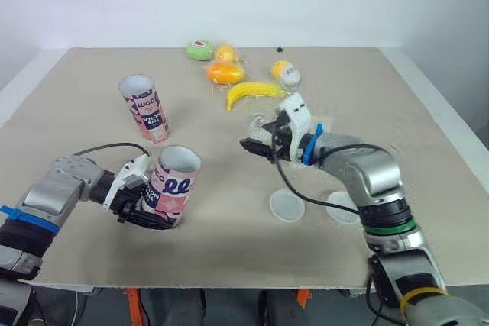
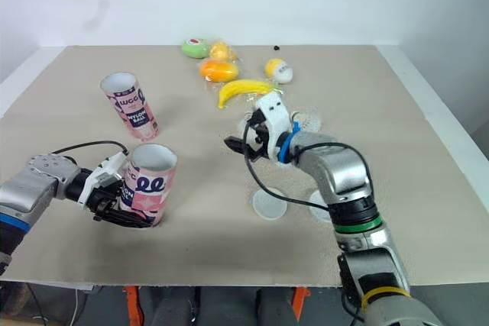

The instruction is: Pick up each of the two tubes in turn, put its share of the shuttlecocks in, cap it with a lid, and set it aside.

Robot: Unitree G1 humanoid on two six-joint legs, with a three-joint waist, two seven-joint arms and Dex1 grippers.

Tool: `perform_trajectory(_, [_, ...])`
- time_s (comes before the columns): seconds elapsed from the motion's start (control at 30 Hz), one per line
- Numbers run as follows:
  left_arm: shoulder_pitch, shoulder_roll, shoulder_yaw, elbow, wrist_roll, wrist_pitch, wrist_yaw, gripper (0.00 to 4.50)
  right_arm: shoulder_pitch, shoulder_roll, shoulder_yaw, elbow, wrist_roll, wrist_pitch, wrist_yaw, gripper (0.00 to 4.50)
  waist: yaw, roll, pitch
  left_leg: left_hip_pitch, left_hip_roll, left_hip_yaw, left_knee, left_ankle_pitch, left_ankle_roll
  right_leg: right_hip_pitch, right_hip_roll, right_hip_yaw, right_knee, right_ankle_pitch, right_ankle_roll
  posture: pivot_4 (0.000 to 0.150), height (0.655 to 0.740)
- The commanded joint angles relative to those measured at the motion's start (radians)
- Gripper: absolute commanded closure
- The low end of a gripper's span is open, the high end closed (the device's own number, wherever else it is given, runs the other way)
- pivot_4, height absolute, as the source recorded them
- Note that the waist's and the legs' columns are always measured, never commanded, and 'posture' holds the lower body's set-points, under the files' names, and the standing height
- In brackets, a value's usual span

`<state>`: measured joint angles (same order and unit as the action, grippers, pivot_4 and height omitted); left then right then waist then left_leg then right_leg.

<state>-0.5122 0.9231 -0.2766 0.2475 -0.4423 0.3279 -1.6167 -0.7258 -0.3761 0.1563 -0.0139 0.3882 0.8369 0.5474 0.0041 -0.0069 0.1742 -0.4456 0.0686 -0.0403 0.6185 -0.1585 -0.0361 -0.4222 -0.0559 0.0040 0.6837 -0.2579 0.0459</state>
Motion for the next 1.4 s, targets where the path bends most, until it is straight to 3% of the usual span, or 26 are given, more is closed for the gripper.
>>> perform_trajectory(0.03, [-0.007, 0.007, -0.012, 0.002, 0.011, -0.007, 0.002, 1.71, -0.002, 0.043, 0.026, 0.004, -0.047, -0.044, -0.033, 0.11, 0.001, 0.000, 0.000, 0.000, 0.000, 0.000, 0.000, 0.000, 0.000, 0.000, 0.000, 0.000, 0.000, 0.000, 0.000, 0.150, 0.6895])
perform_trajectory(1.07, [0.034, -0.008, 0.014, -0.028, 0.009, 0.003, 0.002, 1.71, -0.196, 0.199, 0.052, 0.415, -0.375, -0.200, -0.240, 0.11, 0.000, -0.001, 0.000, -0.001, 0.000, 0.000, 0.001, 0.000, 0.000, 0.000, 0.000, 0.000, 0.000, 0.000, 0.001, 0.150, 0.6895])
perform_trajectory(1.13, [0.040, -0.007, 0.019, -0.033, 0.009, 0.005, 0.002, 1.71, -0.206, 0.206, 0.053, 0.426, -0.388, -0.201, -0.243, 0.69, -0.001, 0.000, 0.000, -0.001, 0.000, 0.000, 0.001, 0.000, 0.000, 0.000, 0.000, 0.000, 0.000, 0.000, 0.001, 0.150, 0.6895])
perform_trajectory(1.4, [0.053, -0.012, 0.033, -0.045, 0.012, 0.013, 0.002, 1.71, -0.211, 0.220, 0.064, 0.403, -0.413, -0.209, -0.222, 3.84, -0.001, 0.000, 0.000, -0.001, 0.000, 0.000, 0.000, 0.000, 0.000, 0.000, 0.000, 0.001, 0.000, 0.000, 0.001, 0.150, 0.6895])
